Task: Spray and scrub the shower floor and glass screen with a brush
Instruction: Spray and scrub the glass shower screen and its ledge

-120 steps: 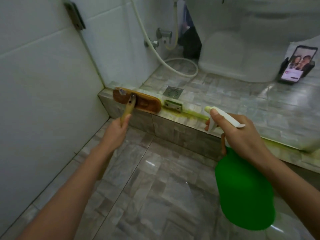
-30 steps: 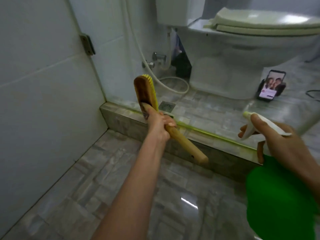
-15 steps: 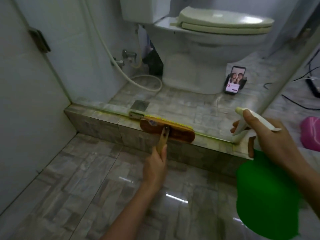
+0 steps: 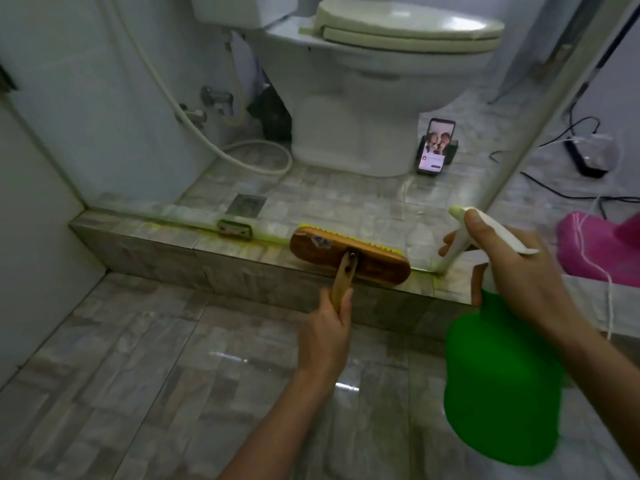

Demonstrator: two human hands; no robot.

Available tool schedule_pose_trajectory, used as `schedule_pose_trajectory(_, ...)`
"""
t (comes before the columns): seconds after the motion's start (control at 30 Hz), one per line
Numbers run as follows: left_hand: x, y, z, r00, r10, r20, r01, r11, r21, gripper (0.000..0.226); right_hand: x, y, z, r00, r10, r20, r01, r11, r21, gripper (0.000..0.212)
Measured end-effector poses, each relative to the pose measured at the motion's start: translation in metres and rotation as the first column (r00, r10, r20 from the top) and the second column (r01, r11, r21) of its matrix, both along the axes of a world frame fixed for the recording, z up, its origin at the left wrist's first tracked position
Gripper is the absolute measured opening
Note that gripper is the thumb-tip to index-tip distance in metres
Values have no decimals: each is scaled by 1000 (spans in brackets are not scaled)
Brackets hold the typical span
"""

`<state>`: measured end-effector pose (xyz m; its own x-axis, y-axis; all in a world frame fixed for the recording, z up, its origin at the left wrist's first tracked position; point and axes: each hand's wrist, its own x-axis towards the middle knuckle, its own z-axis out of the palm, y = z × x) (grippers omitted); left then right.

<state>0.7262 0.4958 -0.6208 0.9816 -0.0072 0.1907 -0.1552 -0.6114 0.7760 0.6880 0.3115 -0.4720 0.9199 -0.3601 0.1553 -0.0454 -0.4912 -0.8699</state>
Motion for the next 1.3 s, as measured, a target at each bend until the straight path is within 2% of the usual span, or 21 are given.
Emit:
schedule_pose_trajectory(0.07, 9, -15, 24, 997, -51, 54, 55, 996, -66, 59, -5, -6, 4, 1000, -1, 1, 1, 1000, -9, 49)
schedule_pose_trajectory(0.17, 24, -38, 53, 975, -92, 204, 105, 993, -55, 59, -10, -11, 8, 1000, 6, 18, -6, 999, -31, 53)
schedule_pose_trajectory(0.27, 17, -36, 34, 979, -138, 153, 132, 990, 48, 70, -18, -11, 17, 999, -20, 45, 20, 1000, 5, 62)
schedule_pose_trajectory(0.33, 8, -27, 32, 987, -127, 101, 121, 991, 65, 82, -25, -7, 26, 997, -56, 60, 54, 998, 24, 60)
schedule_pose_trajectory(0.37, 12, -26, 42, 984, -113, 134, 109, 993, 39, 79, -28, -4, 31, 996, -54, 69, 52, 998, 32, 59)
schedule_pose_trajectory(0.5, 43, -33, 130, 923, -24, 383, 66, 993, -99, 39, -23, 4, 53, 991, -4, 134, 2, 1000, 15, 60)
schedule_pose_trajectory(0.57, 50, -27, 140, 919, 0, 395, 62, 988, -143, 43, -18, 12, 70, 986, -7, 169, 3, 1000, 27, 60)
schedule_pose_trajectory(0.63, 41, -16, 124, 945, -36, 325, 72, 992, -100, 52, -14, 20, 89, 983, -6, 184, 4, 1000, 9, 61)
schedule_pose_trajectory(0.7, 29, -2, 115, 960, -68, 272, 81, 996, -38, 52, -12, 28, 108, 982, -7, 186, 11, 1000, -20, 56)
schedule_pose_trajectory(0.77, 38, 7, 136, 938, -44, 344, 50, 999, -8, 49, -10, 32, 126, 980, -15, 197, 22, 999, -32, 53)
schedule_pose_trajectory(0.83, 56, 12, 183, 912, 15, 409, 8, 998, -55, 49, -7, 37, 142, 974, -40, 224, 46, 999, -20, 55)
schedule_pose_trajectory(0.93, 81, 23, 223, 883, 135, 450, -19, 967, -254, 48, -3, 44, 161, 963, -46, 267, 45, 999, 8, 54)
schedule_pose_trajectory(1.03, 73, 39, 183, 907, 127, 401, -29, 970, -243, 45, 0, 50, 175, 960, -43, 278, 47, 999, -6, 55)
schedule_pose_trajectory(1.1, 62, 46, 162, 922, 99, 375, -13, 975, -224, 54, 3, 55, 186, 958, -57, 282, 59, 998, 4, 57)
schedule_pose_trajectory(1.2, 81, 47, 209, 896, 126, 426, -5, 962, -274, 41, 13, 63, 199, 957, -57, 285, 67, 997, -24, 60)
schedule_pose_trajectory(1.3, 109, 51, 255, 829, 189, 526, 24, 928, -372, 42, 29, 68, 215, 948, -33, 317, 45, 999, -30, 61)
